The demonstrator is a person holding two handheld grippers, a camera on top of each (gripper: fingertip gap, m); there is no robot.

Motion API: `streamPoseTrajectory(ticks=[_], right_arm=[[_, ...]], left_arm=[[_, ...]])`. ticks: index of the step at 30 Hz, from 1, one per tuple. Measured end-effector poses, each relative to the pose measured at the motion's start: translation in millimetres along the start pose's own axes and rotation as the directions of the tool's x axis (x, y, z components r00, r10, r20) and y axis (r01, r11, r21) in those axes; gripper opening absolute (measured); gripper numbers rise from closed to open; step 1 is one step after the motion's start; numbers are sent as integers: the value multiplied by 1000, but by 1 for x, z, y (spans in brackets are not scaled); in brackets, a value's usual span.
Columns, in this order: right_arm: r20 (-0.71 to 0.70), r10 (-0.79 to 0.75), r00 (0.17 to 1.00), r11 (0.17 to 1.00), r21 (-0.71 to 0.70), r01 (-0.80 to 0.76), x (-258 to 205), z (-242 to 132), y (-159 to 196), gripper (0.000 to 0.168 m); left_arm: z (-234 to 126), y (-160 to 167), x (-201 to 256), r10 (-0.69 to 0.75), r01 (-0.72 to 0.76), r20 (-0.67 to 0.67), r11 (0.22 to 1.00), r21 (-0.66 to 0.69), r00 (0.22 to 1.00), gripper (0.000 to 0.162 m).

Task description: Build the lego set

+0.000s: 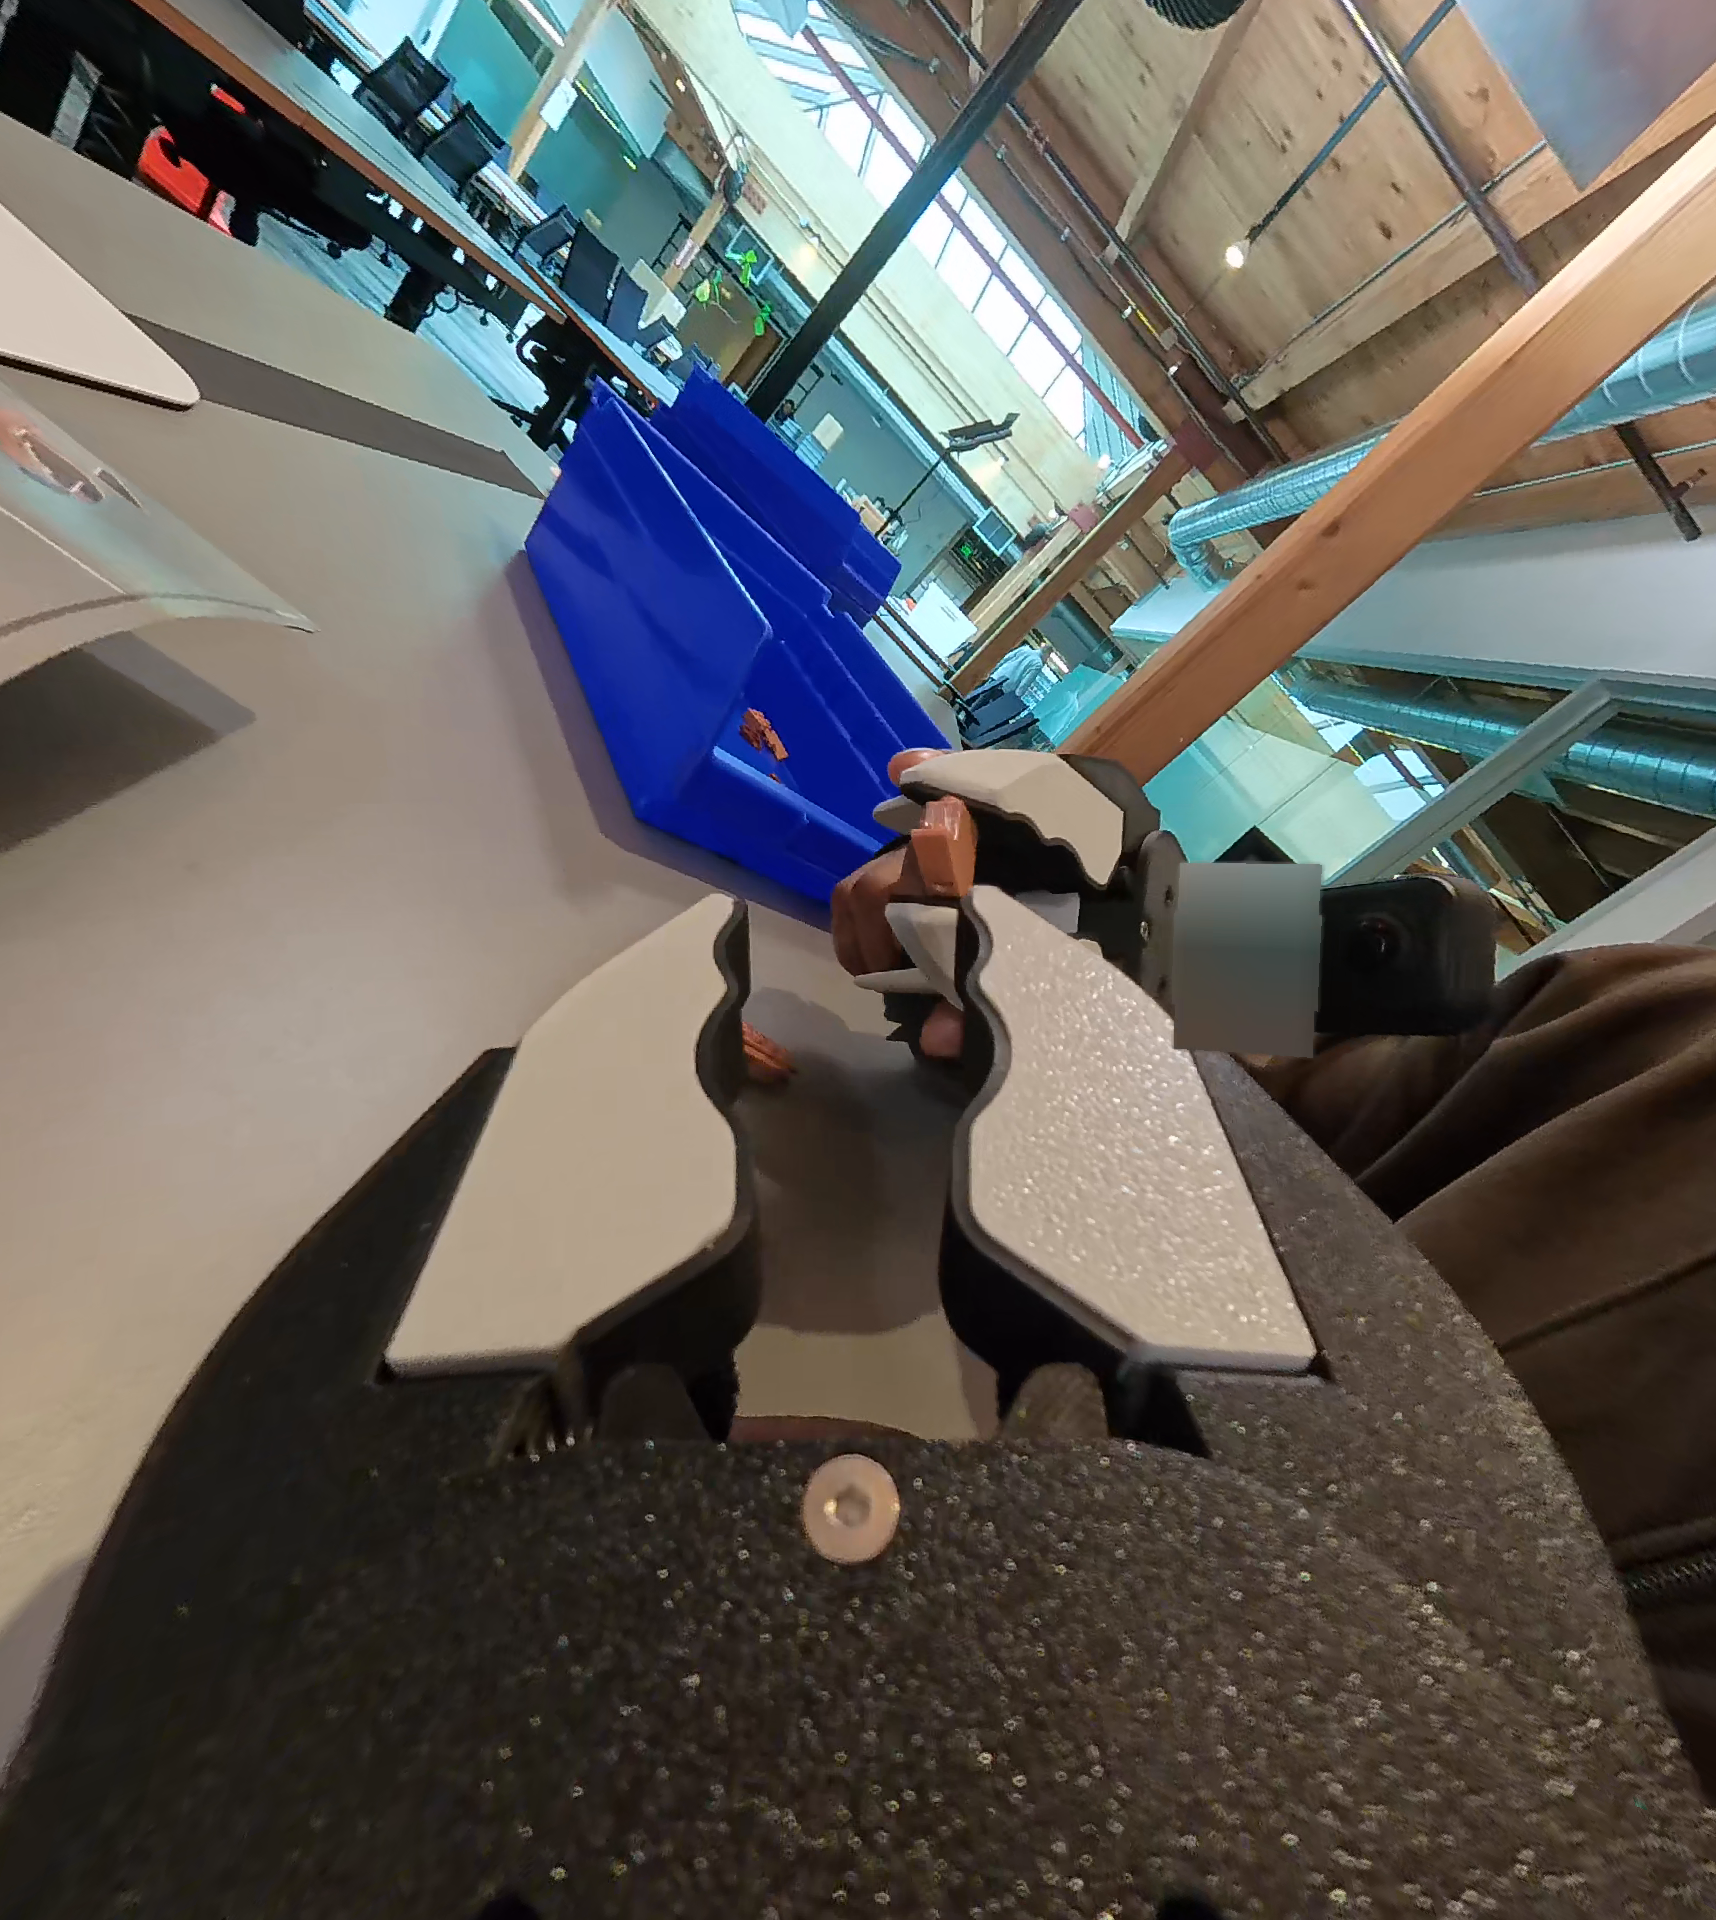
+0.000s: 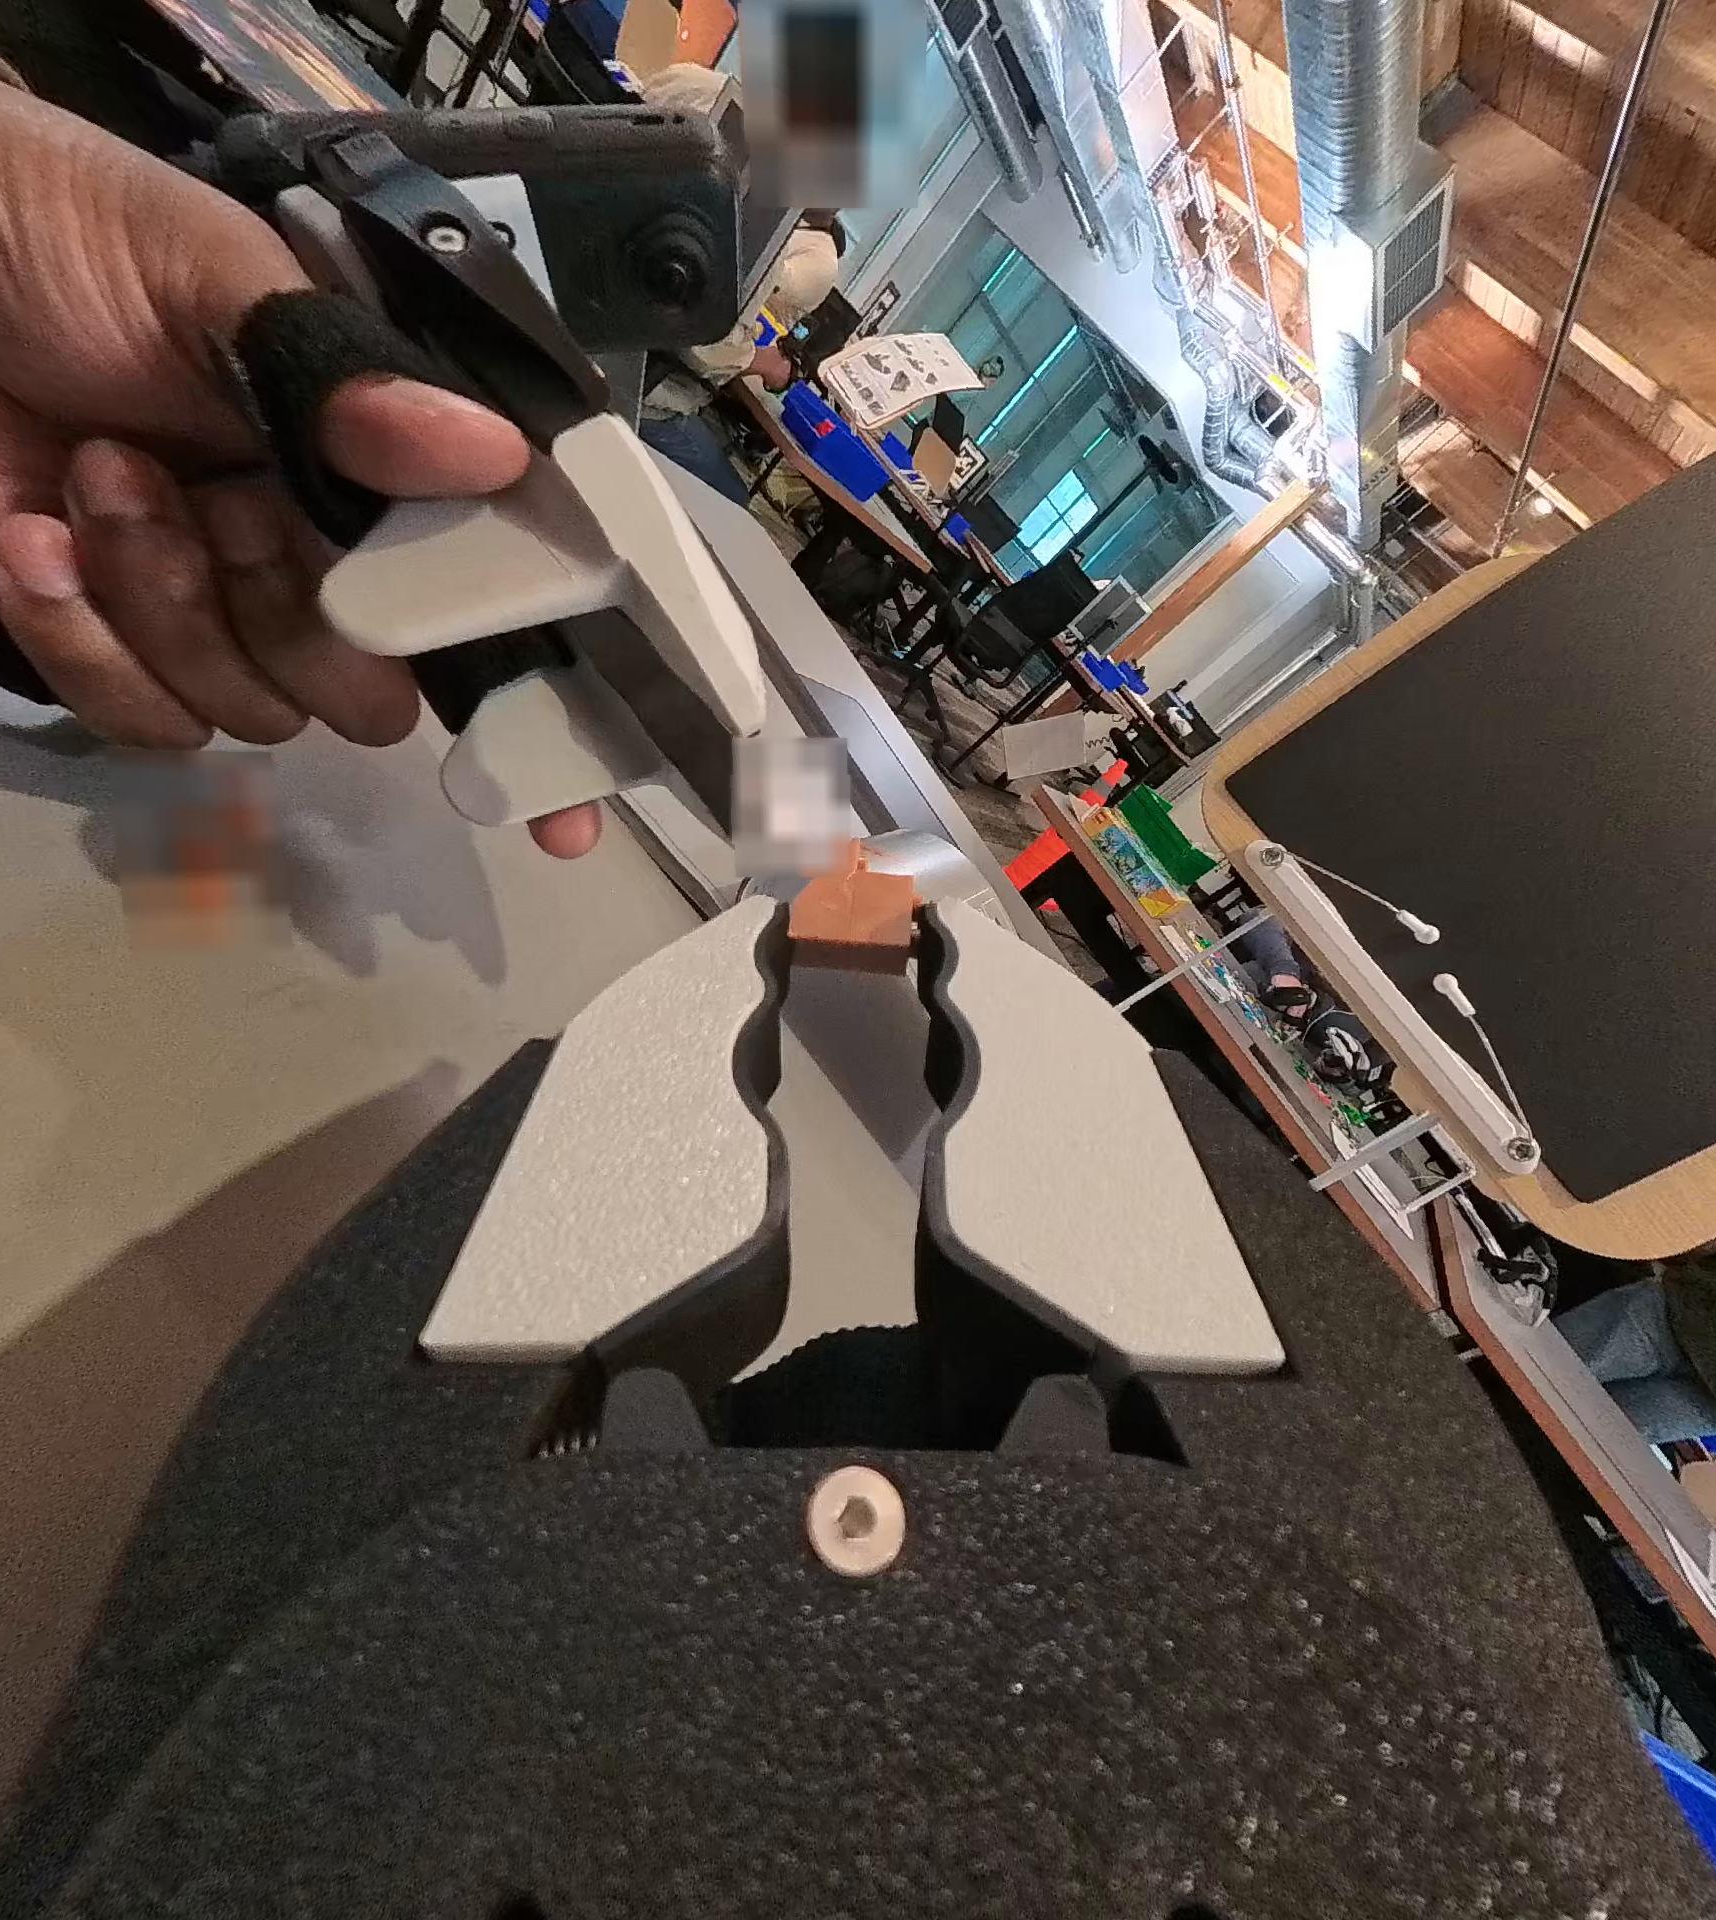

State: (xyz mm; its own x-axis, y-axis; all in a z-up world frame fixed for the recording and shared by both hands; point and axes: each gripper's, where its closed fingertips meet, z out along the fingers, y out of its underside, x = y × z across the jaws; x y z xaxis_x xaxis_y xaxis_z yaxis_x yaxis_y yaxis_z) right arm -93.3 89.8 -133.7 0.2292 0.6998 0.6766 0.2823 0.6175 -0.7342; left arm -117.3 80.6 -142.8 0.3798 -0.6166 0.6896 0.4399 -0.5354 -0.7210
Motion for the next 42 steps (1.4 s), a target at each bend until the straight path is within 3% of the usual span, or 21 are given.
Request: streamPoseTrajectory(ticks=[42], right_arm=[[25, -11, 1000, 1000, -4, 11, -5, 1, 0, 23]], left_arm=[[-7, -6, -6, 12, -12, 46, 1000, -2, 999, 35]])
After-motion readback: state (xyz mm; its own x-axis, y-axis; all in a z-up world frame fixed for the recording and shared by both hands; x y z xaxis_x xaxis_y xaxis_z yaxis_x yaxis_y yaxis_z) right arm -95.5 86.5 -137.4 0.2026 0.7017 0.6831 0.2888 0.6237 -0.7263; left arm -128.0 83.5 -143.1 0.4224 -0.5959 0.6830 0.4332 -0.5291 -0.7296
